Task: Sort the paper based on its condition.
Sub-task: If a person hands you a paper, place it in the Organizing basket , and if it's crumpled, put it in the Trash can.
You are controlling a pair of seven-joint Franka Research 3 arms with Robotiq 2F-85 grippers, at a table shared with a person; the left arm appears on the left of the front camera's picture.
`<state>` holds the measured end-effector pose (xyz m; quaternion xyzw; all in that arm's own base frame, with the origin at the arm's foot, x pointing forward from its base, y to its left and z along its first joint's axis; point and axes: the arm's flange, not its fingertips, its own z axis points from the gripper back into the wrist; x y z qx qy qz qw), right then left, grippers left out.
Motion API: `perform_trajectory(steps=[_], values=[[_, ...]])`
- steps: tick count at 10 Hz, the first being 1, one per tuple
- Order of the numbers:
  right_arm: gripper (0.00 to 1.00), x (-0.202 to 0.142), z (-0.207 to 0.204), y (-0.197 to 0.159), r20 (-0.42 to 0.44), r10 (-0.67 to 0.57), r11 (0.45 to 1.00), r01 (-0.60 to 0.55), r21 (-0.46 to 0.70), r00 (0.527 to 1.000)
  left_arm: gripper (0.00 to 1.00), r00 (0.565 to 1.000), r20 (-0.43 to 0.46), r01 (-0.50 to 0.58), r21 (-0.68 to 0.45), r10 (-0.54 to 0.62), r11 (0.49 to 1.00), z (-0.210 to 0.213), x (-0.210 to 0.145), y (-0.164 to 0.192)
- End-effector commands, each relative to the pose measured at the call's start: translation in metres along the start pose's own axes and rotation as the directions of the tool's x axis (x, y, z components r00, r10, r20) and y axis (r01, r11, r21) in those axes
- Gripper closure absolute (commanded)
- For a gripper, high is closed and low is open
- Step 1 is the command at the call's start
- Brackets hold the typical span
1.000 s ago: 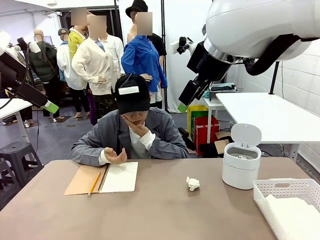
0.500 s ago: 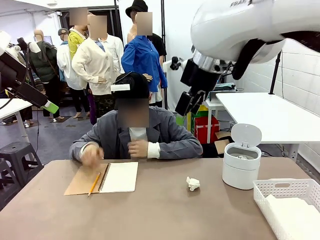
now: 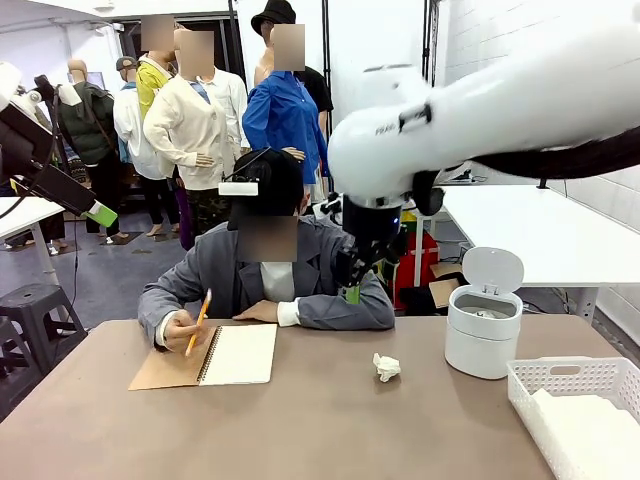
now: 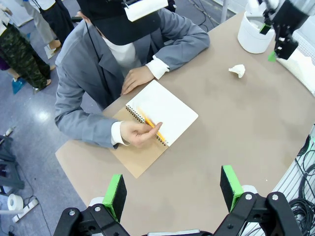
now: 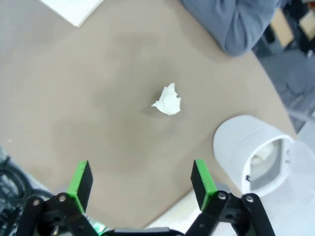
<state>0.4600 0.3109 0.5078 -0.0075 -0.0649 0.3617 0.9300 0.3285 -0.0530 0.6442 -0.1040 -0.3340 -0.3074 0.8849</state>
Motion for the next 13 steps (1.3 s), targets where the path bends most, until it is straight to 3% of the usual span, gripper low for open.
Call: perform_trajectory(steps=[1, 3, 4, 9, 13], values=[[0.00, 0.009, -0.006, 0.005, -0.048, -0.082, 0.994, 0.078, -0.071, 0.995, 0.00, 1.000, 0.000, 0.003, 0.001, -0.003, 1.000, 0.000, -0.001, 0.000], [0.00, 0.005, -0.018, 0.004, -0.026, -0.107, 0.988, 0.104, -0.113, 0.994, 0.00, 1.000, 0.000, 0.003, 0.001, -0.003, 1.000, 0.000, -0.001, 0.000], [0.00, 0.005, -0.018, 0.003, -0.035, -0.067, 0.997, 0.065, -0.051, 0.997, 0.00, 1.000, 0.000, 0.003, 0.001, -0.003, 1.000, 0.000, -0.001, 0.000], [0.00, 0.005, -0.019, 0.003, -0.037, -0.079, 0.995, 0.077, -0.070, 0.996, 0.00, 1.000, 0.000, 0.003, 0.001, -0.003, 1.000, 0.000, -0.001, 0.000], [0.00, 0.027, -0.078, -0.019, -0.084, -0.135, 0.991, 0.133, -0.023, 0.987, 0.00, 1.000, 0.000, 0.003, 0.001, -0.003, 1.000, 0.000, -0.001, 0.000]])
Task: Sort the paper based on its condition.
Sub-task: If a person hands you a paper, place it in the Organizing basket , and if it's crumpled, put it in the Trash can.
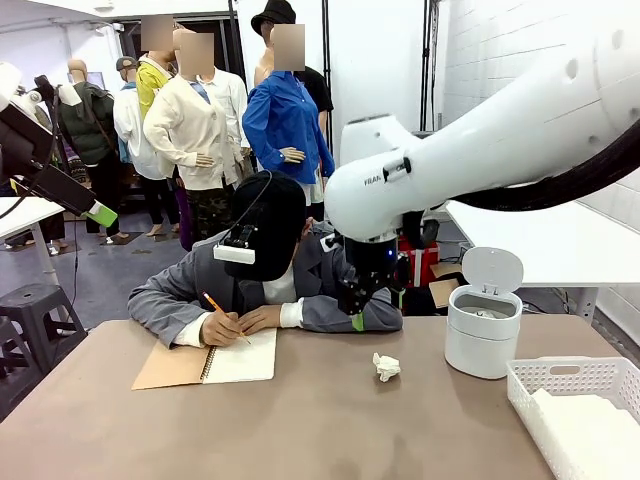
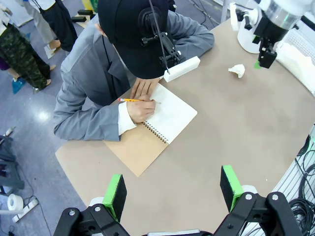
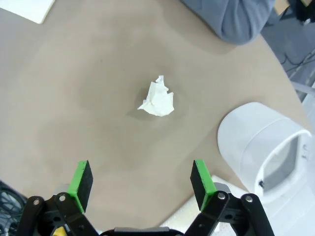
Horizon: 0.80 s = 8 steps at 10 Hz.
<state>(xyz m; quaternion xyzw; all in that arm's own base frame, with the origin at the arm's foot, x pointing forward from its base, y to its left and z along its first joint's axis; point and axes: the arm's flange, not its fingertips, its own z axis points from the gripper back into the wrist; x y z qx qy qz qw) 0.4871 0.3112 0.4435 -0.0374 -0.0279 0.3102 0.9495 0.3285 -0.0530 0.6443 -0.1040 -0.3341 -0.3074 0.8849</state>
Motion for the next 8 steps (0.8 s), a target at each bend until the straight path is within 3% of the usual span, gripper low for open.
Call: perform_trajectory(steps=[1, 5, 8], values=[[0.00, 0.024, -0.026, -0.004, 0.001, -0.036, 0.999, 0.036, 0.038, 0.999, 0.00, 1.000, 0.000, 0.003, 0.001, -0.003, 1.000, 0.000, -0.001, 0.000], [0.00, 0.036, -0.085, -0.016, -0.078, -0.102, 0.994, 0.105, 0.036, 0.992, 0.00, 1.000, 0.000, 0.003, 0.001, -0.003, 1.000, 0.000, -0.001, 0.000], [0.00, 0.039, -0.102, -0.026, -0.103, -0.133, 0.989, 0.138, 0.044, 0.986, 0.00, 1.000, 0.000, 0.003, 0.001, -0.003, 1.000, 0.000, -0.001, 0.000]])
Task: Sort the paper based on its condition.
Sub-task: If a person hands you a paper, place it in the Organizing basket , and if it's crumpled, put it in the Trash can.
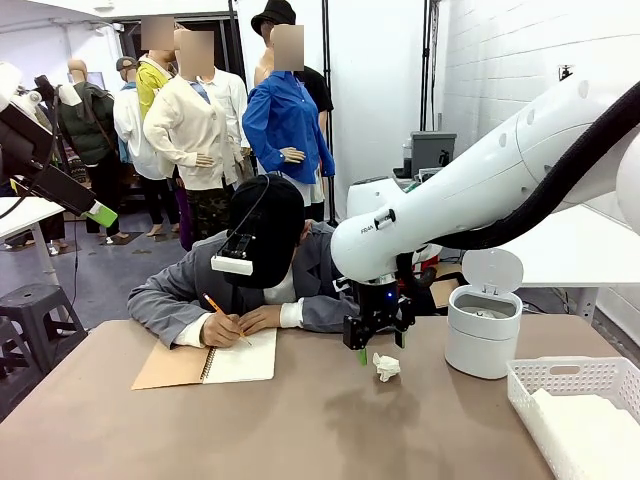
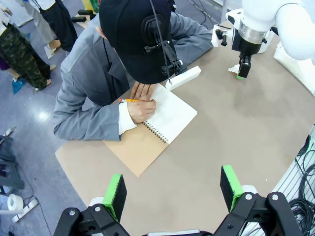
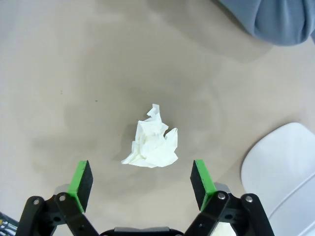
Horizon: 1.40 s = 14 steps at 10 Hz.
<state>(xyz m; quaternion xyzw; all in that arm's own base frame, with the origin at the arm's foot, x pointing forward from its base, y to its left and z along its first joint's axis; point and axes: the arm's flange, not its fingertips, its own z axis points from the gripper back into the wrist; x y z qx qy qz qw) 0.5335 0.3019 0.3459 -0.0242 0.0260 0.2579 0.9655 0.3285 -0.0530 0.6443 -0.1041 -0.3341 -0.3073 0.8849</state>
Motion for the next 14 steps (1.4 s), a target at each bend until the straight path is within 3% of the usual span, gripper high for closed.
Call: perform_trajectory(steps=[1, 7, 13, 14], values=[[0.00, 0.017, -0.006, -0.001, -0.011, -0.039, 0.999, 0.039, 0.009, 0.999, 0.00, 1.000, 0.000, 0.003, 0.001, -0.003, 1.000, 0.000, -0.001, 0.000], [0.00, 0.020, -0.028, -0.010, -0.047, -0.068, 0.993, 0.072, 0.094, 0.997, 0.00, 1.000, 0.000, 0.003, 0.001, -0.003, 1.000, 0.000, -0.001, 0.000], [0.00, 0.011, -0.040, -0.028, -0.072, -0.124, 0.992, 0.126, 0.024, 0.990, 0.00, 1.000, 0.000, 0.003, 0.001, -0.003, 1.000, 0.000, -0.001, 0.000], [0.12, 0.012, -0.040, -0.028, -0.059, -0.099, 0.995, 0.100, 0.014, 0.993, 0.00, 1.000, 0.000, 0.003, 0.001, -0.003, 1.000, 0.000, -0.001, 0.000]])
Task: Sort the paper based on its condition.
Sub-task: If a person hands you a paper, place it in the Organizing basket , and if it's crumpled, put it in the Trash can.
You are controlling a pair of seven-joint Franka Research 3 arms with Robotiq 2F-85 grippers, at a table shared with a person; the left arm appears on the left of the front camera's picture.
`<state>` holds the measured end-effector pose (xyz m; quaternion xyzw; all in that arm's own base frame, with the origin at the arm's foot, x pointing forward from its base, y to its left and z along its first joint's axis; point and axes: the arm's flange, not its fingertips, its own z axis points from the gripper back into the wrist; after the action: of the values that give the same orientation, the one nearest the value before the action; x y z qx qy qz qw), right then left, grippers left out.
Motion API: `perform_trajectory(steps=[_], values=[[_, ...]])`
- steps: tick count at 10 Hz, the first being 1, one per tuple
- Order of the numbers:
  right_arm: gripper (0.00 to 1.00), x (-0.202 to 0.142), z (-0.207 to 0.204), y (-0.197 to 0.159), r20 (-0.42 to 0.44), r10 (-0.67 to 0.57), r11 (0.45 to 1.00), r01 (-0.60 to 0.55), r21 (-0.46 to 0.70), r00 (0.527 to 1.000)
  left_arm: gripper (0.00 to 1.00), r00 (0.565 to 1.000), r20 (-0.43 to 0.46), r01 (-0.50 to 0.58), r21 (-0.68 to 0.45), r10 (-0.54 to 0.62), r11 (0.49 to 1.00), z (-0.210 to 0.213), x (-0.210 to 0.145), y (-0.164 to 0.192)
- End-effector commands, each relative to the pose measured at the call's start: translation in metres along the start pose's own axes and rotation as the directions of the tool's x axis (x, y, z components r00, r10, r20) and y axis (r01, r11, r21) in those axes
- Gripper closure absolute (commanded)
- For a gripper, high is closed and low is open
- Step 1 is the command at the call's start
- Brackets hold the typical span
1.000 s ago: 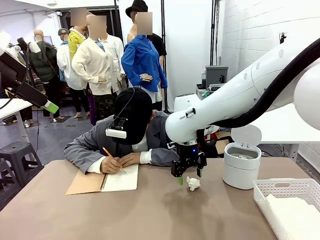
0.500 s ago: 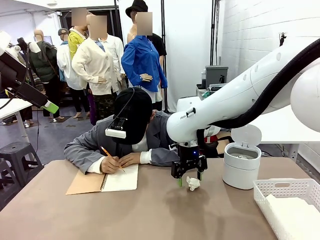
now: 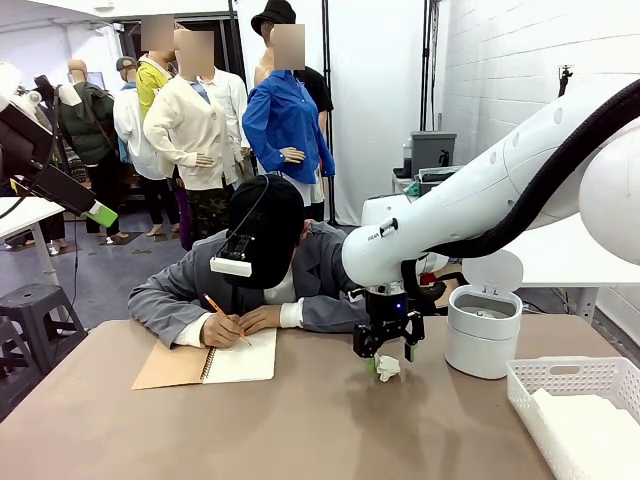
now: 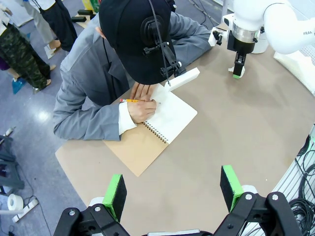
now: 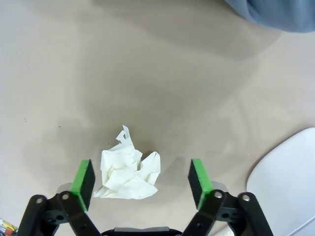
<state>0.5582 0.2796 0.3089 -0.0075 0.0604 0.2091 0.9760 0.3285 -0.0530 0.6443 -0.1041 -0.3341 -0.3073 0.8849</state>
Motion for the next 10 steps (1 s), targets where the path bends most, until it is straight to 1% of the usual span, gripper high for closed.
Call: perform_trajectory(steps=[1, 4, 5, 6, 9, 10], values=[[0.32, 0.002, -0.003, 0.005, 0.005, 0.001, 0.999, -0.001, -0.036, 1.000, 0.00, 1.000, 0.000, 0.003, 0.001, -0.003, 1.000, 0.000, 0.000, 0.000], [0.92, -0.001, -0.004, 0.003, -0.007, 0.003, 0.999, -0.004, -0.033, 1.000, 0.00, 1.000, 0.000, 0.003, 0.001, -0.003, 1.000, 0.000, 0.000, 0.000], [1.00, 0.001, -0.003, 0.004, -0.012, -0.009, 1.000, 0.008, -0.026, 1.000, 0.00, 1.000, 0.000, 0.003, 0.001, -0.003, 1.000, 0.000, 0.000, 0.000], [1.00, -0.002, 0.006, 0.006, -0.045, -0.007, 1.000, 0.008, 0.019, 0.999, 0.00, 1.000, 0.000, 0.003, 0.001, -0.003, 1.000, 0.000, 0.000, 0.000], [1.00, -0.029, 0.068, -0.004, -0.112, -0.048, 0.999, 0.045, -0.026, 0.993, 0.00, 1.000, 0.000, 0.003, 0.001, -0.003, 1.000, 0.000, 0.000, 0.000], [1.00, -0.035, 0.084, -0.007, -0.135, -0.043, 0.999, 0.039, -0.030, 0.990, 0.00, 1.000, 0.000, 0.003, 0.001, -0.003, 1.000, 0.000, 0.000, 0.000]])
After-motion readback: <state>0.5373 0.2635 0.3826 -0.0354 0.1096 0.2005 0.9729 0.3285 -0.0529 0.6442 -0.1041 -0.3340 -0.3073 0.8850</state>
